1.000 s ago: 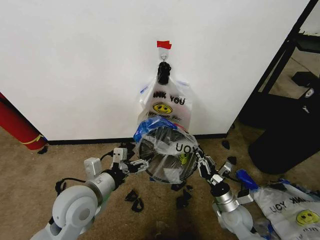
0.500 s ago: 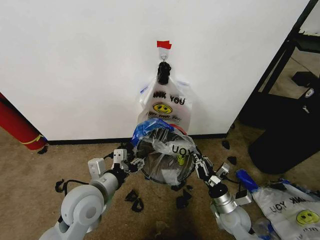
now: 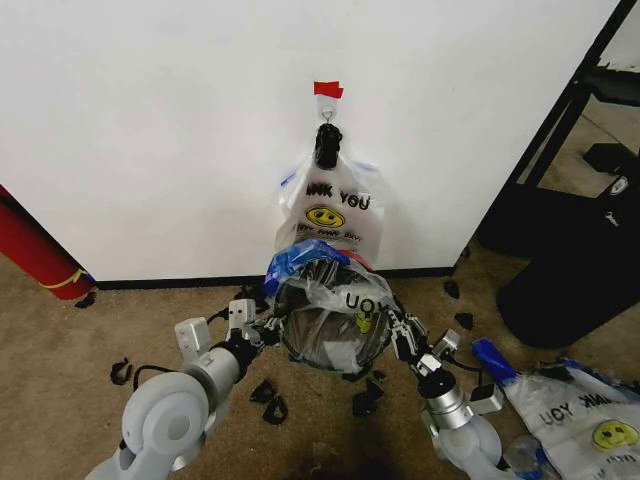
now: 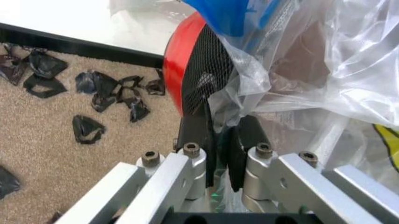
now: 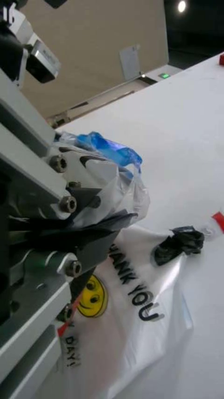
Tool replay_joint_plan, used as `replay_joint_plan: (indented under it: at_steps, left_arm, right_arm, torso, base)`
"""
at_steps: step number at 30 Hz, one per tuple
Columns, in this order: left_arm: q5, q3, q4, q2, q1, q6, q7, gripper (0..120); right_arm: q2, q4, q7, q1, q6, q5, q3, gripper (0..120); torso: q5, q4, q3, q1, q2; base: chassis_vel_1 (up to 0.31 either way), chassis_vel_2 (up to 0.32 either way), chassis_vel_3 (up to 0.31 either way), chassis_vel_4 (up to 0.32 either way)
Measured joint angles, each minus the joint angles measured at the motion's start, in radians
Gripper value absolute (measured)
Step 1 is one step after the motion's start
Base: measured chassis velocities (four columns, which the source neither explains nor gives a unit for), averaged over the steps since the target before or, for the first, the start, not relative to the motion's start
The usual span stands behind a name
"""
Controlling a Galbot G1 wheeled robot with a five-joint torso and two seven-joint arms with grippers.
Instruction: Pick up the garbage bag from the wall and place it over the trash bin.
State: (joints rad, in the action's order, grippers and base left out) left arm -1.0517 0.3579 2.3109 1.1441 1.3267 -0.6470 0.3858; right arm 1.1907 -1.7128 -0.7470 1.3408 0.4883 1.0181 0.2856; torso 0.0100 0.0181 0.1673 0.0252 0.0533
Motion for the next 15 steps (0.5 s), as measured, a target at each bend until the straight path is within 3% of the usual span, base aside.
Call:
replay_joint_plan:
  at_steps: [5,15]
  left_arm:
    - [0.0,-0.002,0.003,0.008,0.004,0.007,0.002,4]
    - [0.014,-0.012,-0.035,0.009,-0.006,0.032,0.036,4]
  right_arm:
    - [0.001,0.008,0.005,-0.002,0.009,-0.016,-0.003,5]
    - [-0.001,0.034,-0.007,-0.006,0.074,-0.072,-0.015,43]
  torso:
    - [0.0,0.0,0.0,0.0,0.0]
    - [0.0,0.0,0.0,0.0,0.0]
  base:
    - [0.0,0.0,0.0,0.0]
    - [0.0,0.0,0.0,0.0]
